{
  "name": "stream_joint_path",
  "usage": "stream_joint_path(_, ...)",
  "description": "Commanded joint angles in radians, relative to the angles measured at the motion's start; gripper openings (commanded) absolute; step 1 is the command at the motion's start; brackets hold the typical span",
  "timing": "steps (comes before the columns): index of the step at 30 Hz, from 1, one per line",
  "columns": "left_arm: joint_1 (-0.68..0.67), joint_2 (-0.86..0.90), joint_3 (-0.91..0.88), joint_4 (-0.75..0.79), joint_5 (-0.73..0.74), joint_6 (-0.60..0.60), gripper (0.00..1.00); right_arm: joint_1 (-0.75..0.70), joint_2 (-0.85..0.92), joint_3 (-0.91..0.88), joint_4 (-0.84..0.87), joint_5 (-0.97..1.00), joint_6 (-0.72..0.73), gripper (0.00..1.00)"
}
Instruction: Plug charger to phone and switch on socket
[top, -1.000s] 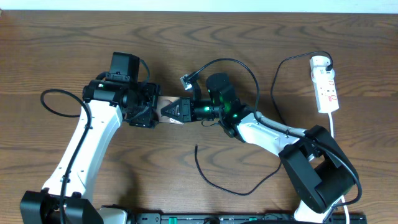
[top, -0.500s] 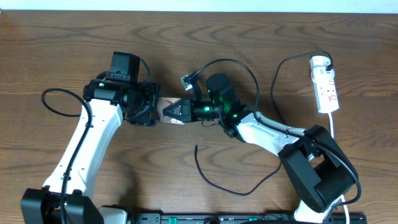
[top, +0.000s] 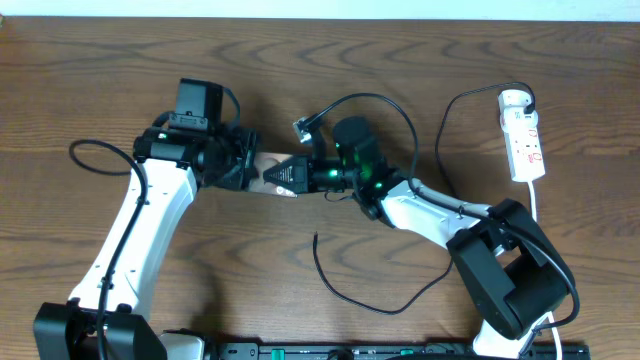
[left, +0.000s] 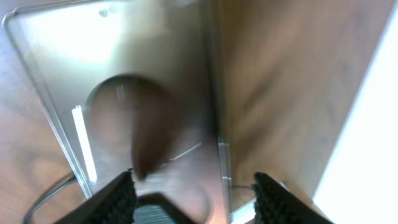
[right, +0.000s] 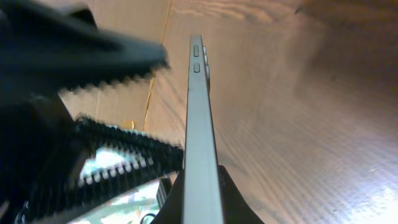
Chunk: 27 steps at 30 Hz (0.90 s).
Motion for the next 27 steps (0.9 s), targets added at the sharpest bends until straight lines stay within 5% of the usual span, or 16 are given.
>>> stream_joint_path(1,0.029,-0.004,0.000,0.073,0.117,0.267,0.60,-0.076,-0.003,0.009,0.014,0.016,-0.028,0.01)
stream_joint_path(8,0.046,-0.004,0.000,0.213,0.236,0.496,0.61,-0.248,-0.003,0.009,0.027,0.012,0.098,0.01)
stream_joint_path(17,0.046,-0.004,-0.005,0.442,0.322,0.536,0.62,-0.355,-0.003,0.009,0.259,0.032,0.643,0.01)
stream_joint_path(22,0.043,-0.004,-0.100,0.680,0.333,0.423,0.66,-0.352,-0.003,0.009,0.481,0.061,0.780,0.01)
stream_joint_path(27,0.045,-0.003,-0.322,1.136,0.337,0.185,0.66,-0.349,-0.003,0.009,0.569,0.056,0.811,0.01)
